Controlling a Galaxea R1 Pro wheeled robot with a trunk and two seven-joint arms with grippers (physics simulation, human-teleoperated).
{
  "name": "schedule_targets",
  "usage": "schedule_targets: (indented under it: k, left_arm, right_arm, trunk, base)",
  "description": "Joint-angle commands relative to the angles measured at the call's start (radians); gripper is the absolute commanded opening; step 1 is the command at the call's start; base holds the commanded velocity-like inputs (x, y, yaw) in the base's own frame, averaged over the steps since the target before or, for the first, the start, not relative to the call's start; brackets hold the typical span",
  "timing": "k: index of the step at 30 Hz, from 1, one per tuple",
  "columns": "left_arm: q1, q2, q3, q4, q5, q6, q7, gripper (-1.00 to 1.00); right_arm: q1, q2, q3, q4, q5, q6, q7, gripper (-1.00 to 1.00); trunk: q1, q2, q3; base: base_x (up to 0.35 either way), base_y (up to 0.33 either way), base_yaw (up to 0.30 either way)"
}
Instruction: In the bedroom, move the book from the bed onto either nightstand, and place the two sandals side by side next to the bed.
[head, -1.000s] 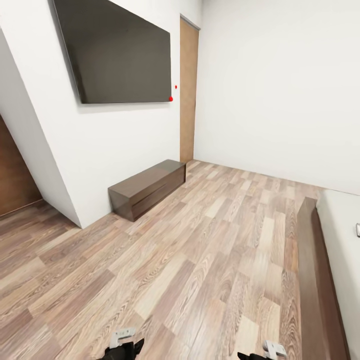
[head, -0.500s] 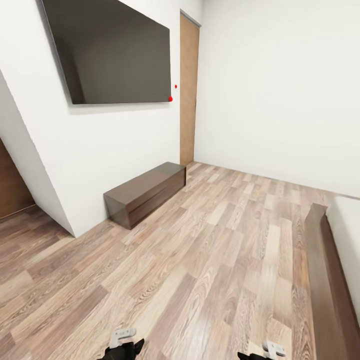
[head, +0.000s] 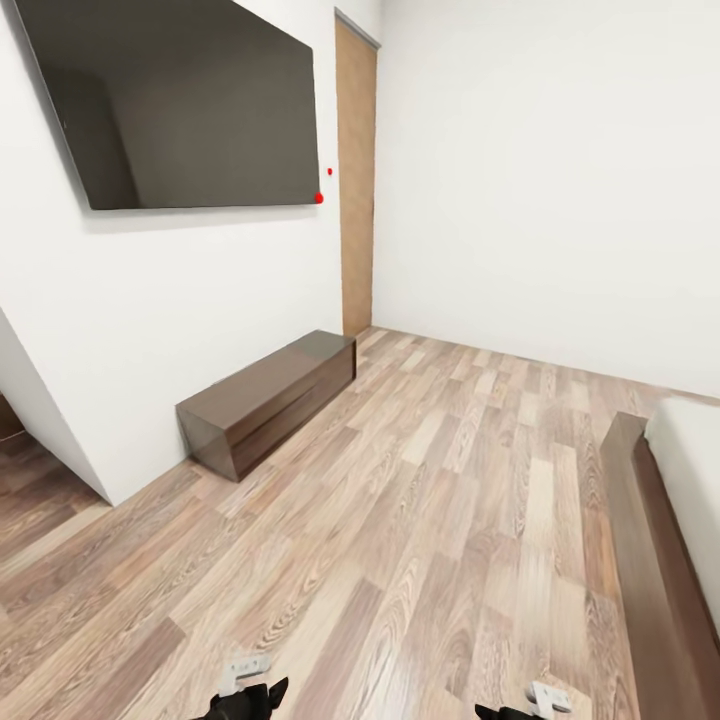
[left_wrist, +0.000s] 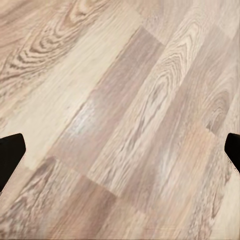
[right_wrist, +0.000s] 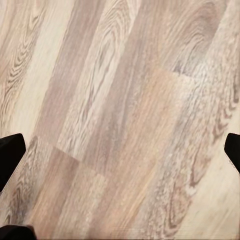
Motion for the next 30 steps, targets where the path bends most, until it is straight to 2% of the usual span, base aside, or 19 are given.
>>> schedule_targets:
  k: [1,20,26,30]
  left_arm:
    - [-0.001,0.000,0.005,0.001,0.004,-0.001,-0.006,1.00]
    - [-0.001,-0.001,0.005,0.001,0.004,-0.001,-0.006,1.00]
    - [-0.001,0.000,0.005,0.001,0.004,-0.001,-0.006,1.00]
    - [-0.001,0.000,0.005,0.001,0.004,-0.001,-0.006,1.00]
  right_arm:
    - [-0.001,0.000,-0.003,0.001,-0.003,0.001,0.004,1.00]
    - [0.000,0.000,-0.003,0.000,-0.003,0.001,0.004,1.00]
    - [-0.001,0.000,-0.003,0.000,-0.003,0.001,0.004,1.00]
    - [0.000,0.000,-0.003,0.000,-0.003,0.001,0.004,1.00]
  trunk:
    - [0.000,0.000,-0.001]
    - [0.000,0.000,-0.001]
    - [0.000,0.000,-0.001]
    - [0.000,0.000,-0.001]
  base:
    - [0.333,0.000,-0.012]
    - [0.333,0.000,-0.004]
    - [0.329,0.000,-0.143]
    - [0.118,0.000,-0.224]
